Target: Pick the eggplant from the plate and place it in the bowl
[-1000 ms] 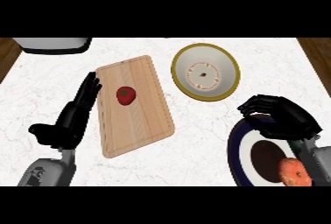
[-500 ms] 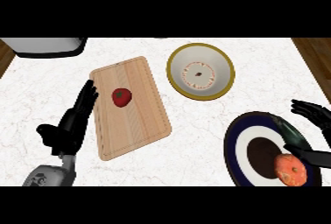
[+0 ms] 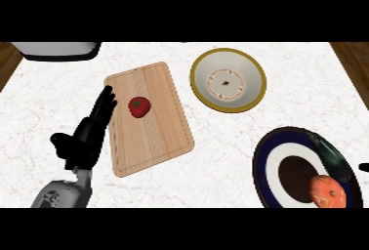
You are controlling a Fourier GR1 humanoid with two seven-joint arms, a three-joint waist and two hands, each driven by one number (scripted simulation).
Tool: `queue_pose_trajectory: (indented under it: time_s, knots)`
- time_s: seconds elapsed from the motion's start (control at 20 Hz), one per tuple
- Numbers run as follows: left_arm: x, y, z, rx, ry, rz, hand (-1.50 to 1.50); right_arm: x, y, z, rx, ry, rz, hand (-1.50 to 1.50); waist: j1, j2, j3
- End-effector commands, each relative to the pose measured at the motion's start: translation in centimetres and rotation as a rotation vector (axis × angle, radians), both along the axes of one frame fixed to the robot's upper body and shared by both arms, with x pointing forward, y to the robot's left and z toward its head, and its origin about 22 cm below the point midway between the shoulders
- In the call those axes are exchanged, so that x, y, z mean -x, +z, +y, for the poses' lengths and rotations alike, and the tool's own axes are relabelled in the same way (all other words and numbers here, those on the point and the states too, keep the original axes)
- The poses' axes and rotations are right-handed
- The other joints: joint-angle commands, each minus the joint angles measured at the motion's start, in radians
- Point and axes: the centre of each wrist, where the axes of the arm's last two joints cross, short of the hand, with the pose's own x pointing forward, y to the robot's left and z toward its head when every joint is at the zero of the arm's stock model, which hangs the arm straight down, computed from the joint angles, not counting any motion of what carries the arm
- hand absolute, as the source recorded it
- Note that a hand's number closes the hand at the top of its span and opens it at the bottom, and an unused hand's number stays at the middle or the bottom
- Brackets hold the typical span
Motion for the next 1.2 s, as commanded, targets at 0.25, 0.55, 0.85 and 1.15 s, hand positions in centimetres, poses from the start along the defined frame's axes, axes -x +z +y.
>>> queue_pose_trajectory:
  time_s: [0.25, 0.55, 0.85, 1.15]
  knots:
    - [-1.6, 0.0, -0.1, 0.001, -0.01, 0.0, 0.0, -2.5, 4.0, -0.6, 0.121, 0.001, 0.304, -1.5, 0.01, 0.004, 0.0]
    - [-1.1, 0.8, -1.1, -0.019, -0.006, -0.014, 0.0, -3.6, 2.0, 1.4, 0.19, 0.048, 0.48, -1.5, 0.011, 0.003, 0.001]
    - [-0.2, -0.3, -1.0, -0.002, -0.012, -0.004, 0.0, -3.4, -0.9, 0.5, 0.225, 0.08, 0.552, -1.5, 0.007, 0.002, 0.001]
    - [-0.3, -2.5, -1.3, -0.008, 0.005, -0.011, 0.0, -2.8, -2.0, -1.6, 0.162, 0.098, 0.534, -1.5, 0.004, 0.002, 0.001]
